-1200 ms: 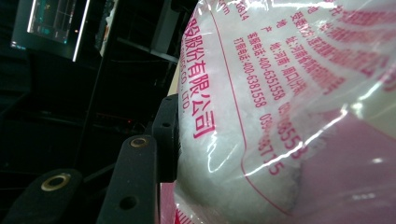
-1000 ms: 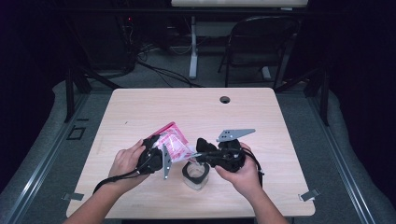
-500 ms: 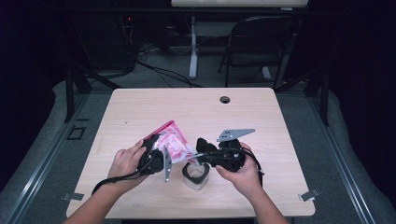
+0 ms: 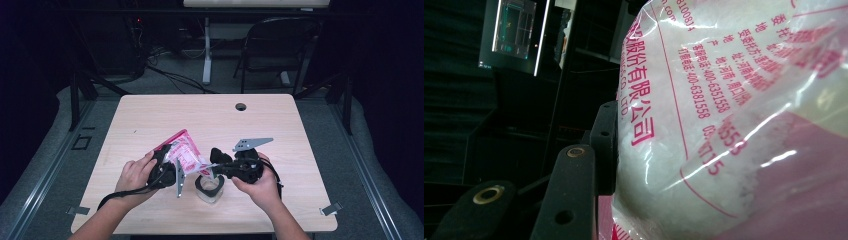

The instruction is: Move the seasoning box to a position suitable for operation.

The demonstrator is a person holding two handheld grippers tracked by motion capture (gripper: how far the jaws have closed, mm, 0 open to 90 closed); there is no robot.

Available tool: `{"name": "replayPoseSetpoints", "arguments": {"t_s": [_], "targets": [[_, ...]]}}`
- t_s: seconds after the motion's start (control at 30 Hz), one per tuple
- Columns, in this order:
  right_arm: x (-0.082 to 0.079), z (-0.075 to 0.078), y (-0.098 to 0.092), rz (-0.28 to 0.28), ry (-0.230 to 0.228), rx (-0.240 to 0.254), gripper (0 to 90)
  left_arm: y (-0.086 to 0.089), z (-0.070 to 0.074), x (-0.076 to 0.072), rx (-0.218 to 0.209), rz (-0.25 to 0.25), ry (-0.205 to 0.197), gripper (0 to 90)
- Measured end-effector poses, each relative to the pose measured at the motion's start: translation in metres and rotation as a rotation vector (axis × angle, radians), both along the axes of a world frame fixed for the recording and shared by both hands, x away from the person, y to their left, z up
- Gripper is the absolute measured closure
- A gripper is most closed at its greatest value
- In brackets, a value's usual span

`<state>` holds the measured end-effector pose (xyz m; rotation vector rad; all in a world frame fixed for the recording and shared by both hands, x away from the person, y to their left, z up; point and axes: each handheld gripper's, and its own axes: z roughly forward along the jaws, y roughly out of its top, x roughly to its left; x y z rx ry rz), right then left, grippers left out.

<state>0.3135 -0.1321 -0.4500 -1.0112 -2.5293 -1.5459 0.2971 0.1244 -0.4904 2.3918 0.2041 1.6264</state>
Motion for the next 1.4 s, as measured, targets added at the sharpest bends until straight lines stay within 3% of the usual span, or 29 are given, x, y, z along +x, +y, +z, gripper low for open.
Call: {"name": "replayPoseSetpoints", "arguments": {"t_s": [1.0, 1.4], "targets": [[0.005, -0.004, -0.006, -0.014, 0.018, -0.045, 90.0, -0.007, -0.008, -0.01, 0.038, -0.028, -0.04, 63.6], [0.005, 0.007, -0.003, -0.016, -0.004, -0.098, 90.0, -0.009, -0.003, -0.012, 0.061, -0.031, -0.089, 63.8]]}}
